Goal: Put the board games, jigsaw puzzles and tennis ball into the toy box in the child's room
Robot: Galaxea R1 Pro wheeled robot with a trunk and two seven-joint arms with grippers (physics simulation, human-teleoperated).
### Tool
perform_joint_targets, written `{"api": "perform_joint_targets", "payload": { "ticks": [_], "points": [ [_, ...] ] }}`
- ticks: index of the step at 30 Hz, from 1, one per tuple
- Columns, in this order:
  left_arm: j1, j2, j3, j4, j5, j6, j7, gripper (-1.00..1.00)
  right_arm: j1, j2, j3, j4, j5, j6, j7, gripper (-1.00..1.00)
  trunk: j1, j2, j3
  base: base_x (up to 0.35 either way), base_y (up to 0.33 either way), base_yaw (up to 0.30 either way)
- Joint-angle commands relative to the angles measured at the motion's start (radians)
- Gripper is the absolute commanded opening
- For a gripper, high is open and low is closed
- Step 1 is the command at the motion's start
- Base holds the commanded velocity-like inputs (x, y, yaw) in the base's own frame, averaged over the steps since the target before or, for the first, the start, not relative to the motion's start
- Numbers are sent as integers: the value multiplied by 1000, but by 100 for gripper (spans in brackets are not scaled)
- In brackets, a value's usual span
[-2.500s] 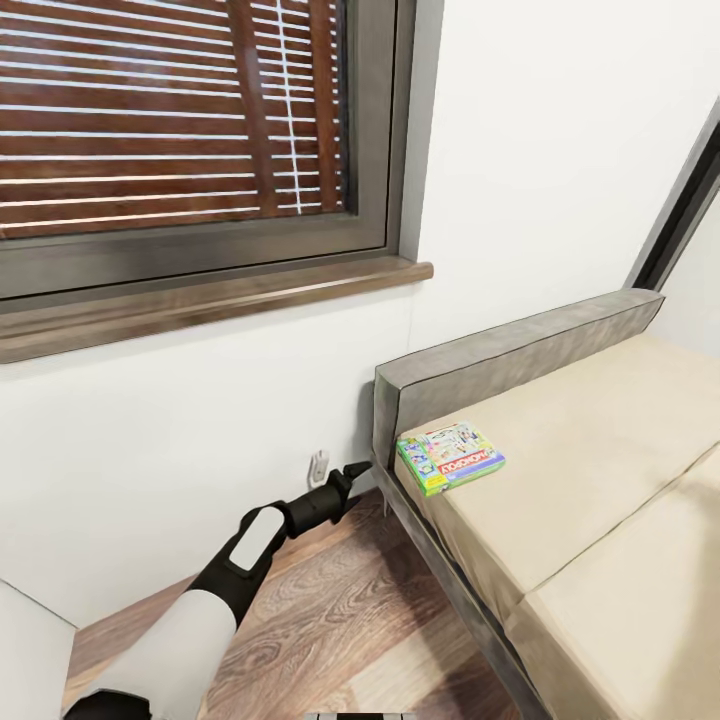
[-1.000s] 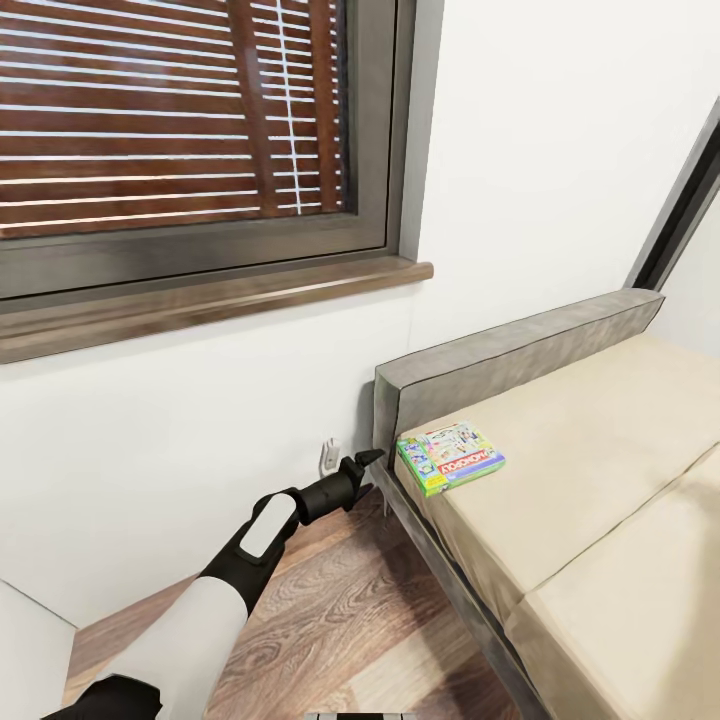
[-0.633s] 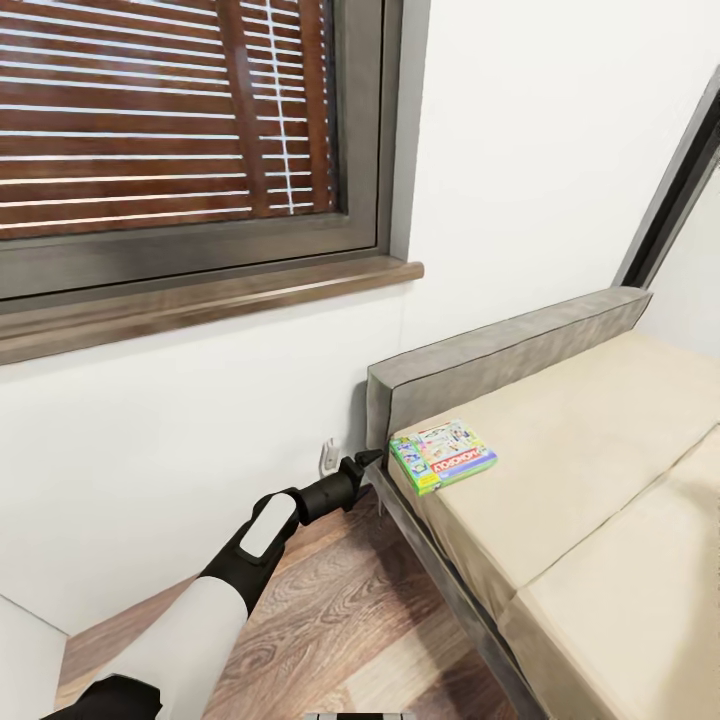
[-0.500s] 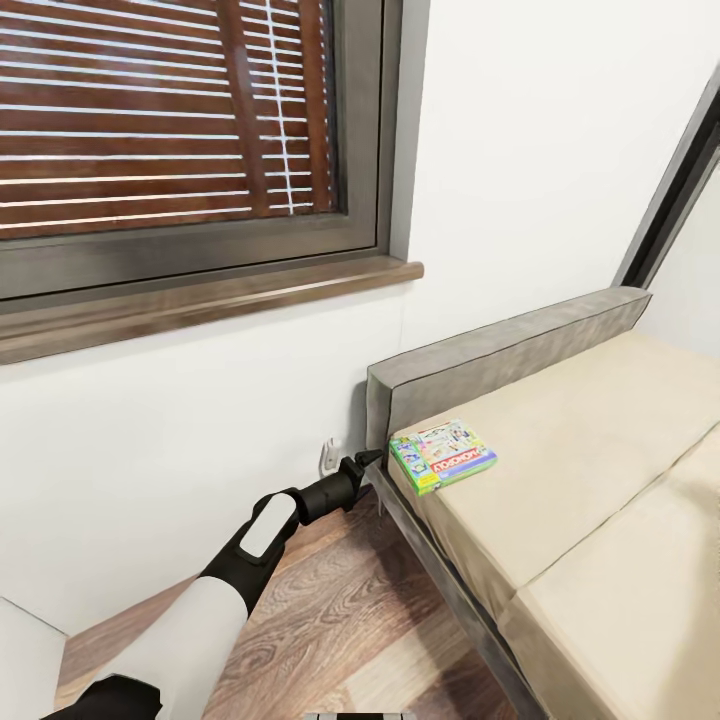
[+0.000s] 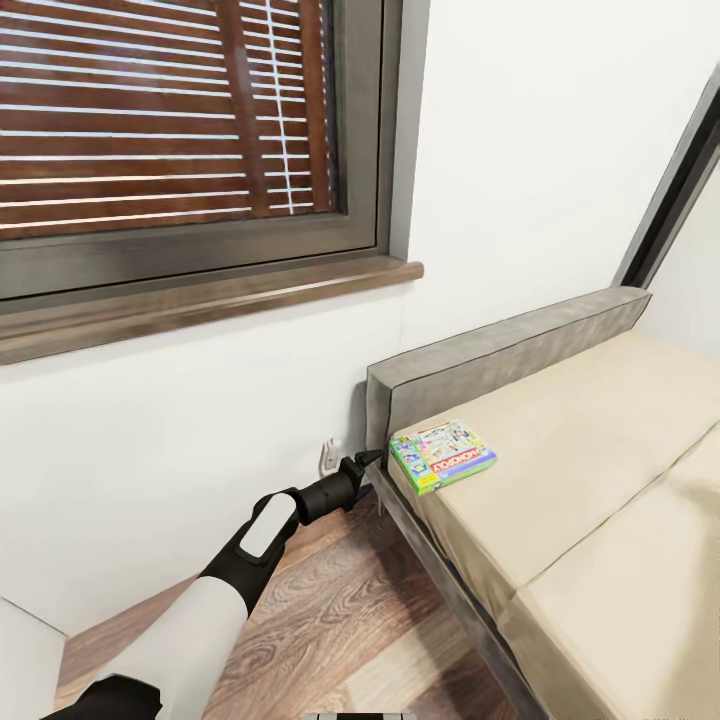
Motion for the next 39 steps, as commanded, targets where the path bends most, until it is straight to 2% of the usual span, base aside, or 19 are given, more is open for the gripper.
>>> {"api": "perform_joint_targets", "payload": {
  "ticks": [1,15,39],
  "points": [
    [-1,0,0,0,3,3,-1,100,-1,0,-3,0,-3,7,1,100,0,0,-1,0,0,-72],
    [-1,0,0,0,4,3,-2,100,-1,0,-3,0,-3,7,1,100,0,0,-1,0,0,-188],
    [-2,0,0,0,4,3,-3,100,-1,0,-3,0,-3,7,2,100,0,0,-1,0,0,-49]
  ]
}}
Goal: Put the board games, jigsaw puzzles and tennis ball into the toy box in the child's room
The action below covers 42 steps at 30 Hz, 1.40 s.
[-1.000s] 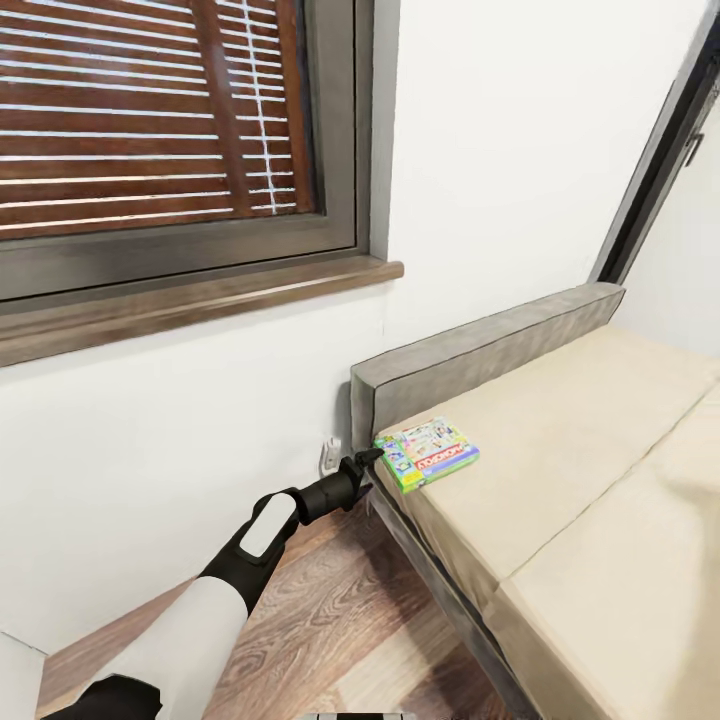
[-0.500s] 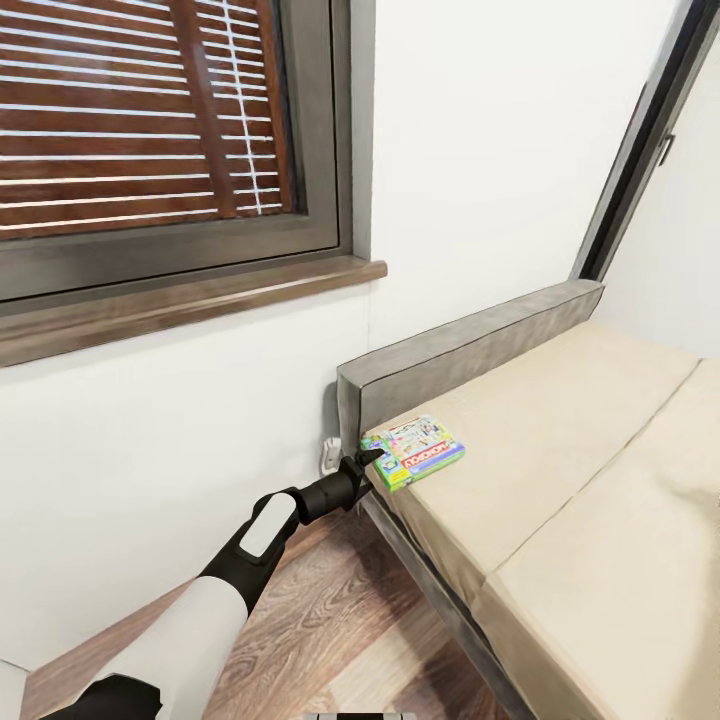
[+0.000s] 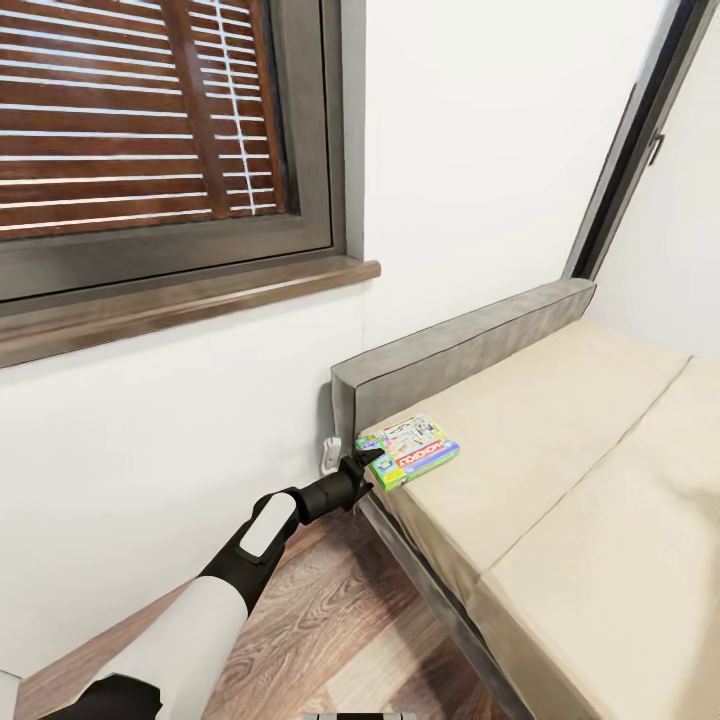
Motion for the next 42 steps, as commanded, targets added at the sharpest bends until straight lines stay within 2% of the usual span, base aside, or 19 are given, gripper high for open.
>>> {"api": "perform_joint_targets", "payload": {
  "ticks": [1,22,42],
  "points": [
    [-1,0,0,1,3,3,-1,100,-1,0,-3,0,-3,7,1,100,0,0,-1,0,0,-21],
    [-1,0,0,1,3,3,-1,100,-1,1,-3,0,-3,7,1,100,0,0,-1,0,0,-5],
    [-1,0,0,1,3,3,-1,100,-1,2,-3,0,-3,7,1,100,0,0,-1,0,0,-64]
  ]
}}
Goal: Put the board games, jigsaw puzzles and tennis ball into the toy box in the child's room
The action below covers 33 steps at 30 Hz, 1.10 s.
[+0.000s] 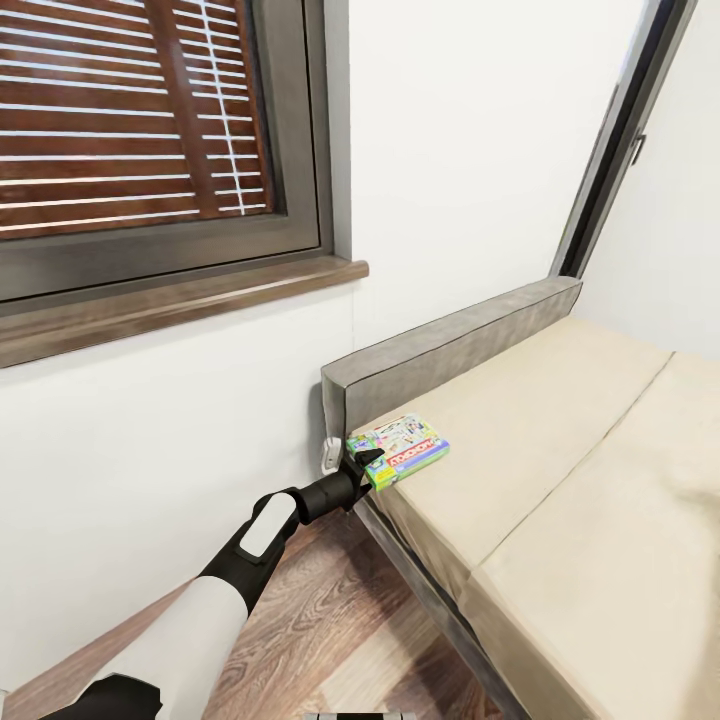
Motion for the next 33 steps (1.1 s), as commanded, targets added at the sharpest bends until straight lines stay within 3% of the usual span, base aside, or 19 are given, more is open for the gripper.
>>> {"api": "perform_joint_targets", "payload": {
  "ticks": [1,10,11,33],
  "points": [
    [-1,0,0,0,3,3,-1,100,-1,0,-3,0,-3,7,1,100,0,0,-1,0,0,-9],
    [-1,0,0,0,2,3,-1,100,-1,0,-3,-4,-3,7,1,100,0,0,-1,0,0,-4],
    [-1,0,0,0,2,3,-1,-100,-1,0,-3,-7,-3,7,1,100,0,0,-1,0,0,-2],
    [-1,0,0,0,3,3,-1,-100,-1,0,-3,-18,-3,9,1,100,0,0,-1,0,0,0]
  ]
}}
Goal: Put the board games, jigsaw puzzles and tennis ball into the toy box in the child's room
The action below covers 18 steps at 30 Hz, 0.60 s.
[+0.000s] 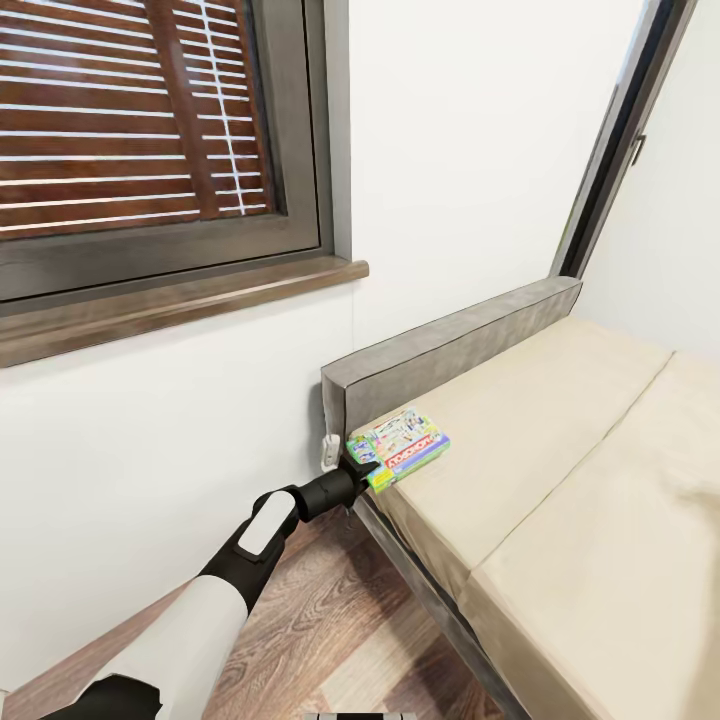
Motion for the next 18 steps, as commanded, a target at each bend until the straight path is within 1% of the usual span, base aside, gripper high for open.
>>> {"api": "perform_joint_targets", "payload": {
  "ticks": [1,4,5,6,11,14,18],
  "points": [
    [0,0,-1,12,-29,-2,1,-100,-1,0,-3,0,-3,7,1,100,0,0,-1,0,0,0],
    [0,0,-1,13,-29,-2,1,-100,-1,0,-3,0,-2,7,1,100,0,0,-1,0,0,0],
    [4,0,-78,-71,-28,-2,-1,-100,16,3,-2,2,-3,4,3,100,0,0,-1,0,0,0],
    [4,0,-85,-76,-28,-2,-1,-100,23,3,-2,1,-3,3,5,100,0,0,-1,0,0,0],
    [4,0,-105,-88,-30,-2,0,-100,49,7,-1,-14,-2,-1,47,100,0,0,-1,0,0,0],
    [4,0,-109,-90,-31,-2,1,-100,59,7,-2,-22,0,-2,78,100,0,0,-1,0,0,0],
    [4,0,-112,-92,-32,-3,1,-100,70,6,-2,-26,1,-3,95,100,0,0,-1,0,0,0]
  ]
}}
